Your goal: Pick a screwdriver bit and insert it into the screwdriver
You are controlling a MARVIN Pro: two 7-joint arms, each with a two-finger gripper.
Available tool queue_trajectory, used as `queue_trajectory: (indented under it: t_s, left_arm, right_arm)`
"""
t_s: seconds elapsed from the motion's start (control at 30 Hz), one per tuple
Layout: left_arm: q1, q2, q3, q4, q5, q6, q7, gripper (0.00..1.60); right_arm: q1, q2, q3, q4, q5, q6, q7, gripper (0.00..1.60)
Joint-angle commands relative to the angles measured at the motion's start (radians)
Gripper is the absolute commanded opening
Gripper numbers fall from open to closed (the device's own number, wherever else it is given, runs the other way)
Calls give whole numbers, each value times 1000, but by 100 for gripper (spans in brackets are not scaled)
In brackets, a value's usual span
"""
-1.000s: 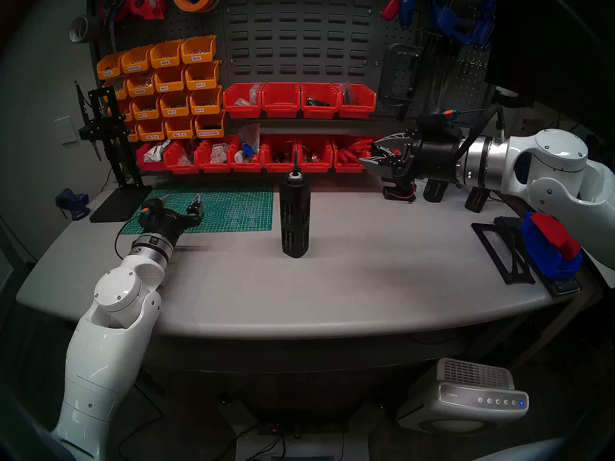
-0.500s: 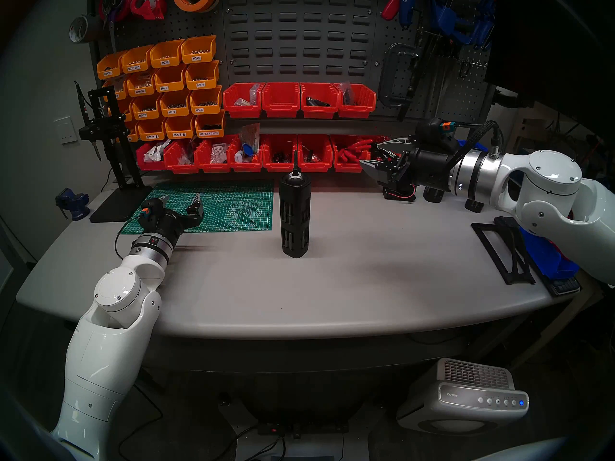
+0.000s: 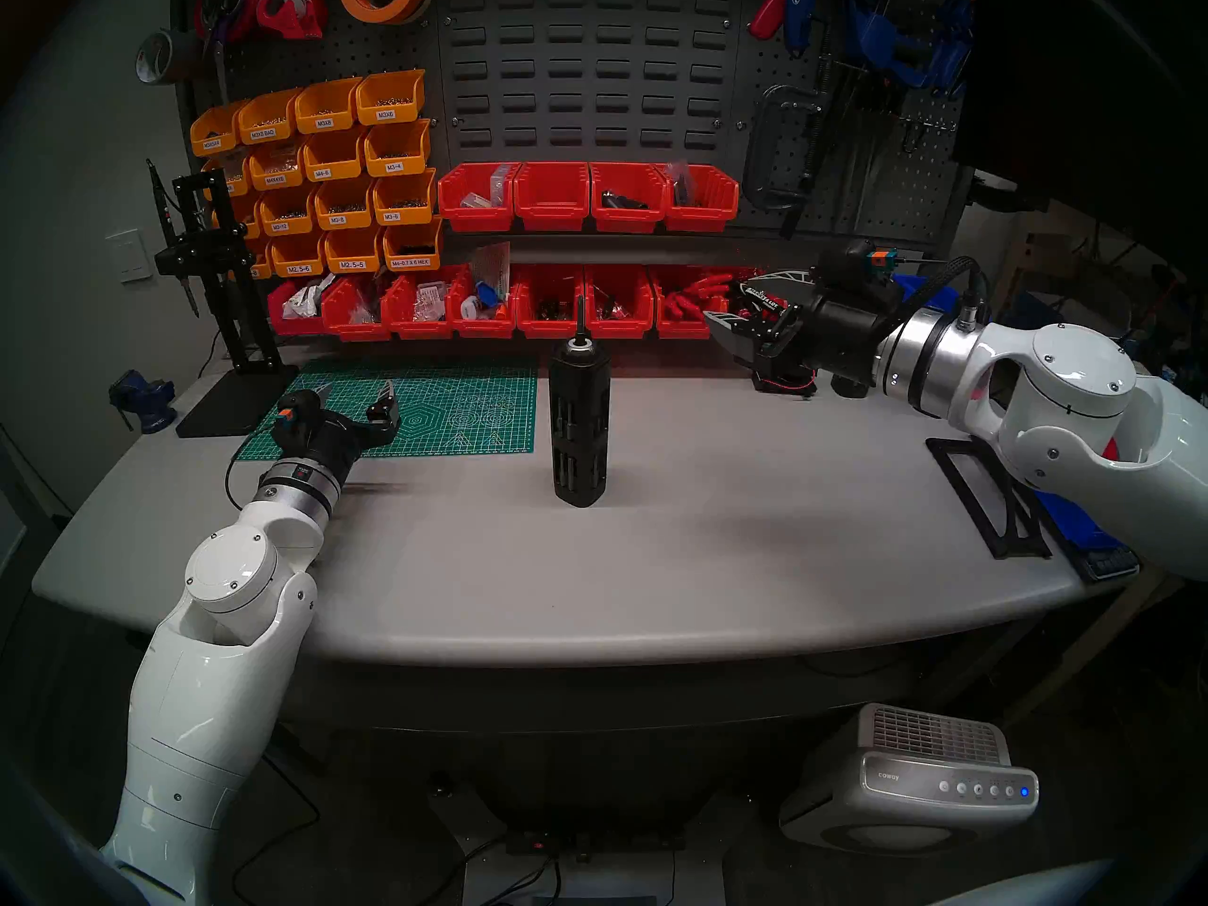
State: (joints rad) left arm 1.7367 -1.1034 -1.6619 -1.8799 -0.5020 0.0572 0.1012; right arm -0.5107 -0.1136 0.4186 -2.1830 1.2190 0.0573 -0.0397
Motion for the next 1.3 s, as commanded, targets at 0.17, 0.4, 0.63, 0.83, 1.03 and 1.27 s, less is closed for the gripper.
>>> queue_trajectory:
  t_s: [0.17,0.4,0.63,0.83,1.03,1.27]
  left_arm:
    - [-24,2,-10,-28,-1,-15,-1,160]
    - [-24,2,-10,-28,-1,-15,-1,160]
    - [-24,2,-10,-28,-1,-15,-1,160]
    - [-24,1,-10,-28,-1,-15,-1,160]
    - [-24,1,-10,-28,-1,-15,-1,160]
    - [-24,1,-10,-28,-1,-15,-1,160]
  right_arm:
    - [-23,7,50,-25,-2,-76,-47,160]
    - [-45,8,63,-30,-7,-95,-67,160]
    - [-64,8,74,-35,-14,-109,-83,160]
    - [-78,8,84,-38,-19,-117,-93,160]
    - [-94,9,95,-41,-24,-124,-103,160]
    - [-112,9,109,-44,-29,-132,-111,160]
